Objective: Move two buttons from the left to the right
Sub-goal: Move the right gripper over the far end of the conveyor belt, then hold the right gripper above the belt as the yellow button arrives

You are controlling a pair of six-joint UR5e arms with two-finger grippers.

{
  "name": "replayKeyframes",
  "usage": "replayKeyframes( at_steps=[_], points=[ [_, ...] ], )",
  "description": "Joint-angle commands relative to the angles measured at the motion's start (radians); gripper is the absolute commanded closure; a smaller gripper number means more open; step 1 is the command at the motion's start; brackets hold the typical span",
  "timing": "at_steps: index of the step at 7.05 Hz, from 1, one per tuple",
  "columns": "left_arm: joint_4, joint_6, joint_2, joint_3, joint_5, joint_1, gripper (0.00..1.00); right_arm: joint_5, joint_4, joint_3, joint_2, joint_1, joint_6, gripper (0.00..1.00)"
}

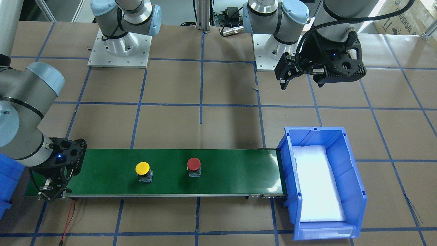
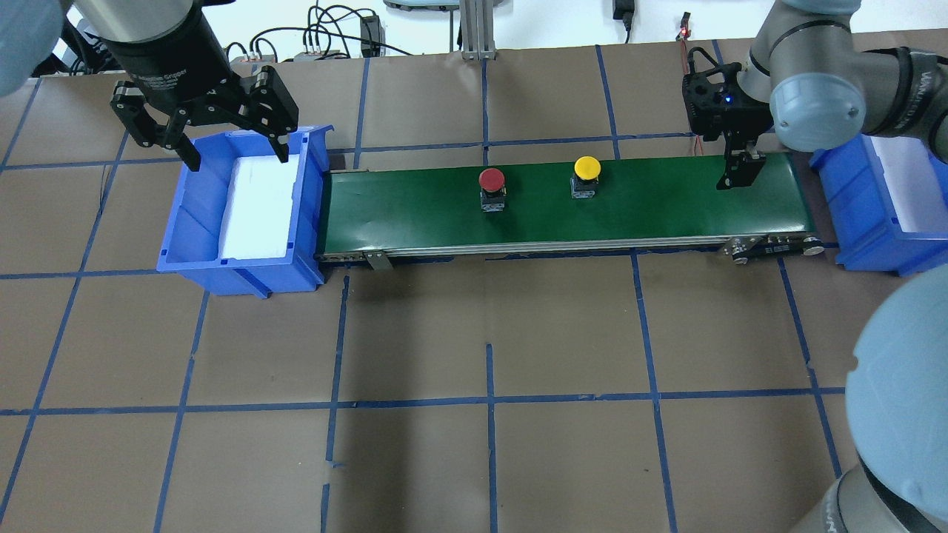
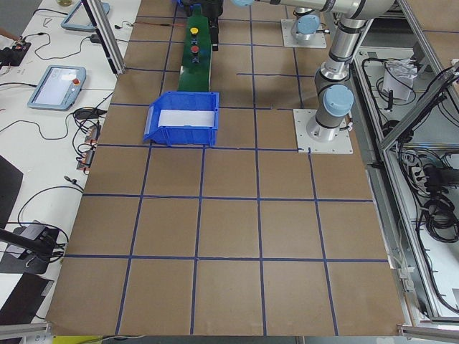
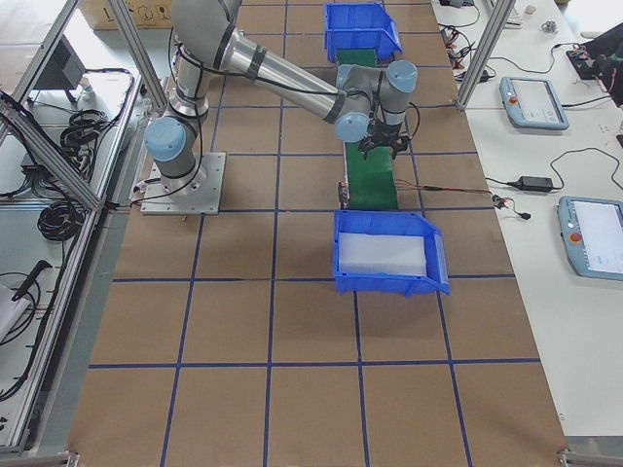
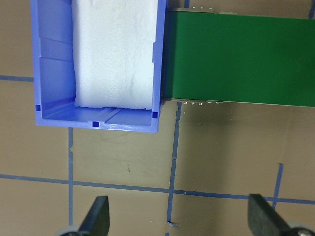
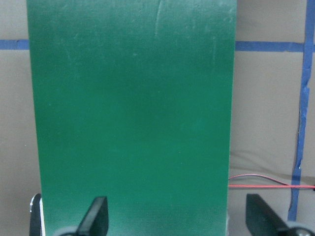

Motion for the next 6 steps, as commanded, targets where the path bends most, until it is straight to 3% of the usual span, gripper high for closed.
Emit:
replayKeyframes(
  at_steps=[1, 3, 6],
  points=[
    [0.003, -0.005, 0.002, 0.002, 0.002, -0.007, 0.0, 0.016, -0.017, 0.059, -0.063, -0.035, -0.039, 0.03],
    [0.0, -0.003, 0.01, 0.0, 0.005, -0.007, 0.0, 0.123, -0.029, 0.063, -0.058, -0.074, -0.043, 0.04],
    [0.0, -0.002, 0.021, -0.014, 0.007, -0.005, 0.0, 0.159, -0.012, 0.066, -0.052, -0.073, -0.049, 0.04]
  ],
)
